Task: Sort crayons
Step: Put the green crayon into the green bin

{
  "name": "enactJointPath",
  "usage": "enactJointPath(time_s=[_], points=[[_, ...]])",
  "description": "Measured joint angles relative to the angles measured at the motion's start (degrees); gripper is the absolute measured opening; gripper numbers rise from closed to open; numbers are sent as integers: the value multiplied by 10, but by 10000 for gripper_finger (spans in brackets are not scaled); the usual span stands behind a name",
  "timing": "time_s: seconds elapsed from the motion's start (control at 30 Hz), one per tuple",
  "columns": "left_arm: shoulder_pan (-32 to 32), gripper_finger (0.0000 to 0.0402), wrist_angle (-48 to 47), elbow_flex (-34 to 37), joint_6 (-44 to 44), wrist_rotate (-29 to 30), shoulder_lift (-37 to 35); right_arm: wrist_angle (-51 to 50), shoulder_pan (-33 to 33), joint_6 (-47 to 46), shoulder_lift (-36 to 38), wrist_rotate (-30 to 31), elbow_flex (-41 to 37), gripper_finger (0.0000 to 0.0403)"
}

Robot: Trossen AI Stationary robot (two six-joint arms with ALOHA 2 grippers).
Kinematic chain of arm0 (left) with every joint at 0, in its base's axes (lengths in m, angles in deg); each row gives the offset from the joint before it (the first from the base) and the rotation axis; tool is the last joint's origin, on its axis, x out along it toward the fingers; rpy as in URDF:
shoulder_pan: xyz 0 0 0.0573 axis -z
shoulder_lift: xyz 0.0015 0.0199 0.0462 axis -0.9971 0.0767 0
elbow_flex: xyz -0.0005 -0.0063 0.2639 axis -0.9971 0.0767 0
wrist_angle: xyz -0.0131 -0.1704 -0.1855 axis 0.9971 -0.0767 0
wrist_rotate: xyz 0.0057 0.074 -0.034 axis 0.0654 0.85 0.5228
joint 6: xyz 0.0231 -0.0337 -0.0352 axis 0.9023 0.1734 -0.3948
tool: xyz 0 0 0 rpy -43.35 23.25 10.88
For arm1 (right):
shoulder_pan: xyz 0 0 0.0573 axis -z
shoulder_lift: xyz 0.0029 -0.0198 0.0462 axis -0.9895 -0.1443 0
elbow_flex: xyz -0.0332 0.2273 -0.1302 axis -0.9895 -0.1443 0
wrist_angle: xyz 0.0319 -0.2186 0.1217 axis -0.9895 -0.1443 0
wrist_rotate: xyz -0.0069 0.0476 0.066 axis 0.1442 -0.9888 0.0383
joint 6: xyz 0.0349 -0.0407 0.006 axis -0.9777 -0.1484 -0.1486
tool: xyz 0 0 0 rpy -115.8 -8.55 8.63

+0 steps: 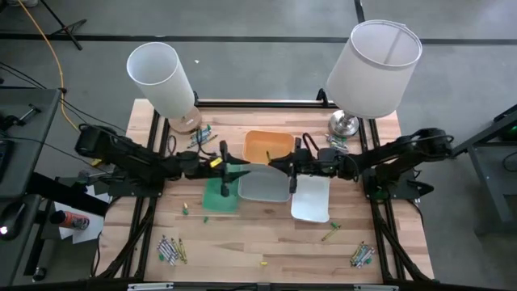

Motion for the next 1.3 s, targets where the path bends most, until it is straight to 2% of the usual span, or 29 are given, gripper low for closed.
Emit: enactJointPath(time_s=[0.1,0.3,0.43,0.57,0.7,0.93,1.13,1.3], points=[[0,131,1,-20,8,-5,20,25,-3,-2,-26,-2,0,2],[0,138,2,-27,4,-23,11,32,-3,-6,-57,-7,7,2],[0,138,3,-27,-1,-24,9,31,-4,-11,-97,-34,49,2],[0,138,3,-27,-12,-24,10,-11,-4,-2,-131,-42,98,2],[0,138,2,-27,-22,-24,10,-58,-7,14,-142,-58,126,2],[0,136,-12,-27,-26,-25,10,-61,-14,40,-138,-58,135,2],[0,108,-12,-27,-26,-24,10,-67,-13,43,-138,-51,135,2],[0,42,-12,-27,-26,-23,10,-67,-15,56,-138,-14,135,2]])
